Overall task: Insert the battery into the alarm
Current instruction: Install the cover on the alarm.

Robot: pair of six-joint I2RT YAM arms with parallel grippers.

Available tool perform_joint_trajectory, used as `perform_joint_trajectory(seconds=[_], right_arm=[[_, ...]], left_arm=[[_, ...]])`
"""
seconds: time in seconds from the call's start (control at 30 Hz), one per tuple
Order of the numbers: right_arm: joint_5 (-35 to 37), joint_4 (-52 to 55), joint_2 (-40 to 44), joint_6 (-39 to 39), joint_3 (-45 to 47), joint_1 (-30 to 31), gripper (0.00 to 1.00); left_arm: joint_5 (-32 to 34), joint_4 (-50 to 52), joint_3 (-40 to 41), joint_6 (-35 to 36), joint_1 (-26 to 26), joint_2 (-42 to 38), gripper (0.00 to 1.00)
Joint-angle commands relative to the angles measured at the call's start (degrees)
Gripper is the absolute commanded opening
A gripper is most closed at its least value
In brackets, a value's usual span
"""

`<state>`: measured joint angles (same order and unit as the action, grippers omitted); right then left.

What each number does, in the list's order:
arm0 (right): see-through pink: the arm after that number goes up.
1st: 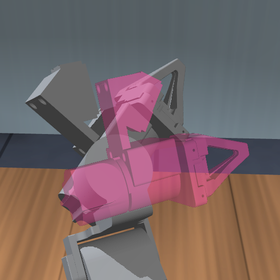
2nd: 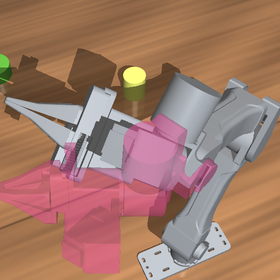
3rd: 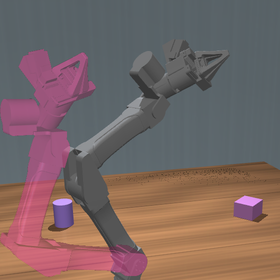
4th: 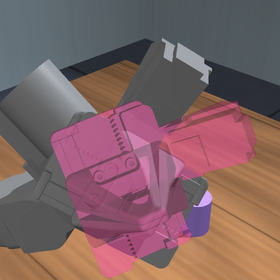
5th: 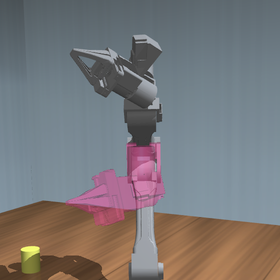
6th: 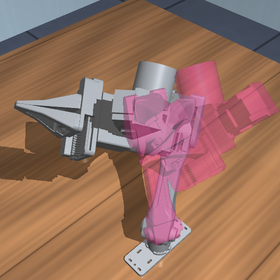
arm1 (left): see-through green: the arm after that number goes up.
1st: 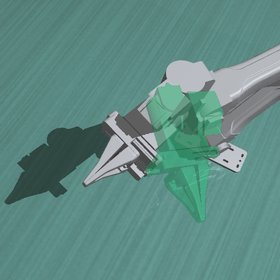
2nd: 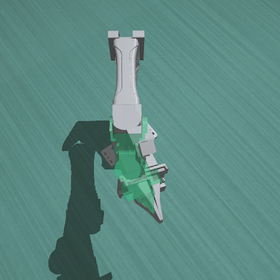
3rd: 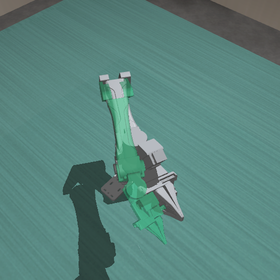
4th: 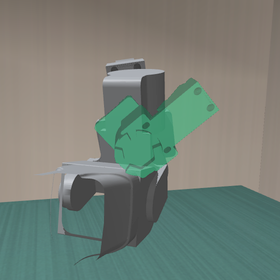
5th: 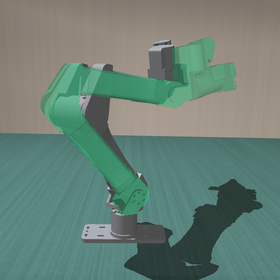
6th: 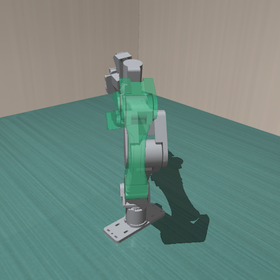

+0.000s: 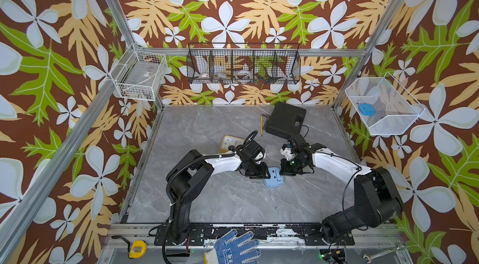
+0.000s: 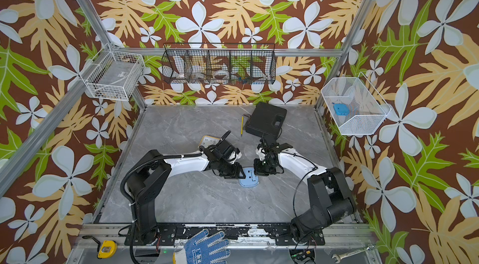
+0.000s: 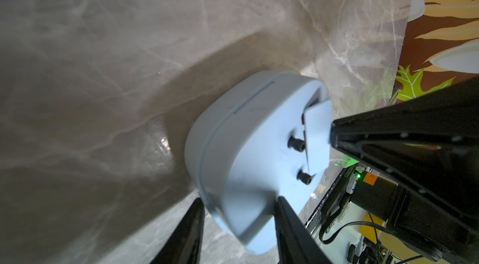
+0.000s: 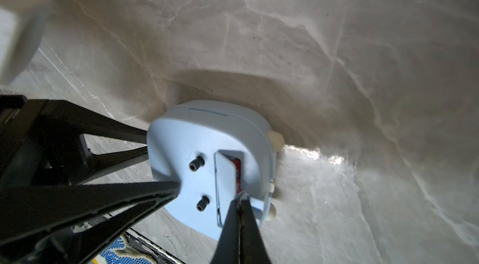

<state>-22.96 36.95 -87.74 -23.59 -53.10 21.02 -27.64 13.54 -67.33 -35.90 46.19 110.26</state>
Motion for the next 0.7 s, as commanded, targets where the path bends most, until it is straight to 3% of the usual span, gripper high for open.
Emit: perform_joint_trajectory(seconds=[0.0,0.67], right_arm=[[0.33,0.16,-0.63,-0.22,0.08,0.08,0.00],[-3.24,0.07,-2.21,-1.32,-0.35,1.14,0.00]], left_arm=[[3.16,3.41,0.25,0.00,0.12,0.55,0.45],[2.99,3.45,0.18,0.23,0.12,0.73,0.45]])
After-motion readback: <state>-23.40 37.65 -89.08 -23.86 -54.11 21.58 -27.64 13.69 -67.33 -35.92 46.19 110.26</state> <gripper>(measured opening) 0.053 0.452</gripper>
